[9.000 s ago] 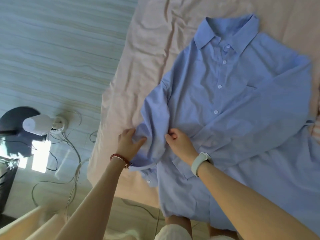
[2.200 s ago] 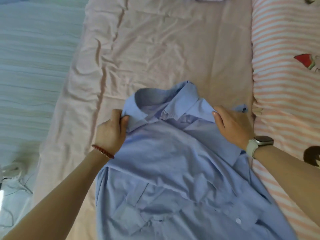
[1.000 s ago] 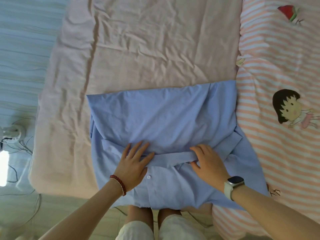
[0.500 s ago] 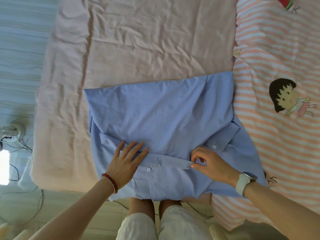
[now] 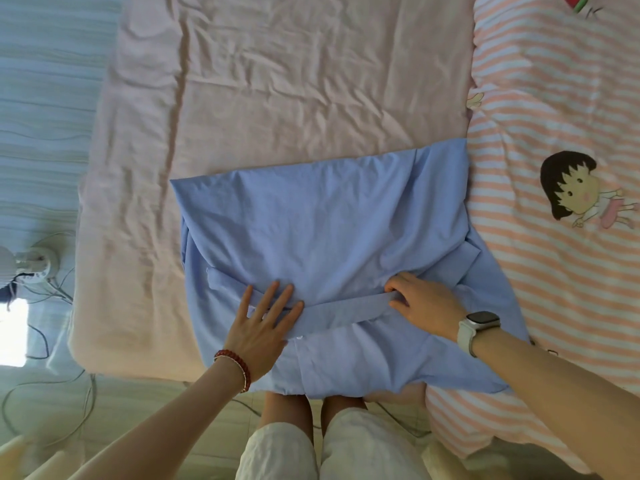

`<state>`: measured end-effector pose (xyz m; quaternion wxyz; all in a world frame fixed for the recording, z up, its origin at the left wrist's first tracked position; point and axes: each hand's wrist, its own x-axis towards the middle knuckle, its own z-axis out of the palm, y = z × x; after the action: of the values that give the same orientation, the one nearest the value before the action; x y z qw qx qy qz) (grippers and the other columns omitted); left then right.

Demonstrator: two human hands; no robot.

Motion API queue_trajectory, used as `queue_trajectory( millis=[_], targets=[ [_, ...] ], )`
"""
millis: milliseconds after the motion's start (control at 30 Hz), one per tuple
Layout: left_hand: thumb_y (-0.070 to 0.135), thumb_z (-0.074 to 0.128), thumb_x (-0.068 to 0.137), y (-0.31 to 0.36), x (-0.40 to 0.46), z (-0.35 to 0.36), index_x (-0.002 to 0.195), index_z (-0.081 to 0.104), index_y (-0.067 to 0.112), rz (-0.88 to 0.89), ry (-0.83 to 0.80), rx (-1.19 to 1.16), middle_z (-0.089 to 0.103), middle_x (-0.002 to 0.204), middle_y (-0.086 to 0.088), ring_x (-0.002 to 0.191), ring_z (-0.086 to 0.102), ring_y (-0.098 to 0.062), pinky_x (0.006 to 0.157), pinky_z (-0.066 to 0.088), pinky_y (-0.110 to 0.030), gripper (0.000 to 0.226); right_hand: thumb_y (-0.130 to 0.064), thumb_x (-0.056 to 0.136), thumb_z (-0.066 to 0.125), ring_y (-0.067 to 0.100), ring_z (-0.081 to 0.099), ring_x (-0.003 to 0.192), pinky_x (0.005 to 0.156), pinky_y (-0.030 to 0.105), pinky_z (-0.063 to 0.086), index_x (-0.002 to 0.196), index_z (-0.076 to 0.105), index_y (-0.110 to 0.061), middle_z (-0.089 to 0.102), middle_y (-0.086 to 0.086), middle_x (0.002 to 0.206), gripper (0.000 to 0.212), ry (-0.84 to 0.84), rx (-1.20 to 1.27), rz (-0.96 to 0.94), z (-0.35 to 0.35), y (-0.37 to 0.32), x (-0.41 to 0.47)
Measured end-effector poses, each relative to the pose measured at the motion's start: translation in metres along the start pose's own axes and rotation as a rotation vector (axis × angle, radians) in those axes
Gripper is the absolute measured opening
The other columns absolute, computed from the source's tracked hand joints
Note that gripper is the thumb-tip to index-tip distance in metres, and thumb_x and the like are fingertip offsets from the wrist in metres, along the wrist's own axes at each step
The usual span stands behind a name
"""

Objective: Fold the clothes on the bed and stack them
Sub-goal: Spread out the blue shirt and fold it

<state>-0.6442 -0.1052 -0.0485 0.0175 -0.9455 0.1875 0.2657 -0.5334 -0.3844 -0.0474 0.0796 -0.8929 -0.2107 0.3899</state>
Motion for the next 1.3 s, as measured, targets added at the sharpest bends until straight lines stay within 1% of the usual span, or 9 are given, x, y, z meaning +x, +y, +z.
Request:
queue_trajectory(
  millis=[167, 267, 500, 667, 767, 900, 1000, 1133, 1300],
  targets=[
    [0.055, 0.036, 0.085, -0.002, 0.000, 0.004, 0.128, 0.056, 0.023, -0.031, 0.001, -0.053, 0.049, 0.137, -0.010, 0.127, 0.045, -0.033, 0.099, 0.032, -0.064, 0.058, -0.011, 0.083, 0.062, 0.030, 0.058, 0.085, 0.046, 0.030, 0.041, 0.112, 0.057, -0.009, 0.052, 0.010, 0.118, 0.030, 0.313, -0.026, -0.010, 0.017, -0.011, -0.017],
    [0.043, 0.032, 0.088, -0.006, 0.005, -0.002, 0.127, 0.057, 0.022, -0.050, 0.056, -0.089, 0.050, 0.136, -0.012, 0.126, 0.046, -0.034, 0.100, 0.029, -0.065, 0.052, -0.005, 0.073, 0.064, 0.032, 0.062, 0.081, 0.060, 0.038, 0.053, 0.109, 0.064, -0.006, 0.060, 0.015, 0.106, 0.036, 0.524, -0.167, -0.224, 0.020, -0.014, -0.017],
    [0.042, 0.023, 0.097, -0.035, 0.016, -0.005, 0.146, 0.022, 0.021, -0.464, -0.109, -0.339, 0.011, 0.155, -0.010, 0.142, 0.012, -0.030, 0.112, 0.022, -0.048, 0.054, -0.039, 0.098, 0.028, 0.028, 0.016, 0.142, 0.113, 0.049, 0.016, 0.145, 0.028, -0.030, 0.017, -0.001, 0.155, 0.048, -0.102, -0.428, -0.199, 0.010, -0.008, 0.005],
    [0.009, 0.062, 0.079, -0.061, 0.044, -0.032, 0.107, 0.066, 0.005, -0.450, 0.322, -0.338, 0.063, 0.113, -0.019, 0.100, 0.061, -0.037, 0.076, 0.048, -0.050, 0.028, -0.024, 0.084, 0.040, 0.028, 0.063, 0.075, 0.062, 0.034, 0.049, 0.085, 0.069, -0.012, 0.067, 0.005, 0.086, 0.031, 0.418, -0.233, -0.396, -0.027, -0.021, 0.029],
    [0.009, 0.063, 0.083, -0.097, 0.080, -0.053, 0.118, 0.061, 0.006, -0.456, 0.398, -0.250, 0.056, 0.126, -0.018, 0.115, 0.053, -0.037, 0.093, 0.036, -0.055, 0.035, -0.015, 0.083, 0.043, 0.029, 0.064, 0.085, 0.070, 0.037, 0.048, 0.096, 0.068, -0.007, 0.066, 0.011, 0.097, 0.030, 0.672, -0.263, -0.273, -0.067, -0.016, 0.067],
    [0.024, 0.037, 0.097, -0.149, 0.117, -0.062, 0.138, 0.040, 0.018, -0.527, 0.170, -0.234, 0.043, 0.141, -0.007, 0.134, 0.030, -0.026, 0.109, 0.008, -0.054, 0.041, -0.006, 0.090, 0.043, 0.028, 0.032, 0.135, 0.108, 0.052, 0.020, 0.140, 0.036, -0.009, 0.036, 0.014, 0.144, 0.051, 0.428, -0.366, 0.022, -0.103, 0.018, 0.113],
    [0.035, 0.030, 0.097, -0.182, 0.128, -0.063, 0.123, 0.050, 0.019, -0.544, 0.035, -0.254, 0.056, 0.122, -0.010, 0.119, 0.045, -0.029, 0.107, 0.020, -0.046, 0.035, -0.021, 0.096, 0.039, 0.025, 0.026, 0.136, 0.111, 0.051, 0.010, 0.144, 0.025, -0.013, 0.035, 0.009, 0.144, 0.051, 0.305, -0.390, 0.157, -0.120, 0.048, 0.133],
    [0.043, 0.028, 0.097, -0.201, 0.125, -0.061, 0.087, 0.042, 0.018, -0.482, -0.011, -0.305, 0.064, 0.102, -0.011, 0.092, 0.060, -0.030, 0.065, 0.033, -0.033, 0.031, -0.038, 0.096, 0.041, 0.030, 0.050, 0.110, 0.090, 0.039, 0.037, 0.125, 0.048, -0.014, 0.056, 0.011, 0.120, 0.039, 0.260, -0.315, 0.154, -0.135, 0.060, 0.144],
    [0.046, 0.029, 0.096, -0.225, 0.117, -0.068, 0.086, 0.039, 0.018, -0.542, 0.136, -0.236, 0.065, 0.098, -0.009, 0.086, 0.063, -0.034, 0.061, 0.033, -0.034, 0.031, -0.036, 0.094, 0.046, 0.034, 0.059, 0.085, 0.069, 0.041, 0.047, 0.101, 0.054, -0.010, 0.063, 0.013, 0.094, 0.028, 0.328, -0.140, 0.199, -0.149, 0.070, 0.142]
  ],
)
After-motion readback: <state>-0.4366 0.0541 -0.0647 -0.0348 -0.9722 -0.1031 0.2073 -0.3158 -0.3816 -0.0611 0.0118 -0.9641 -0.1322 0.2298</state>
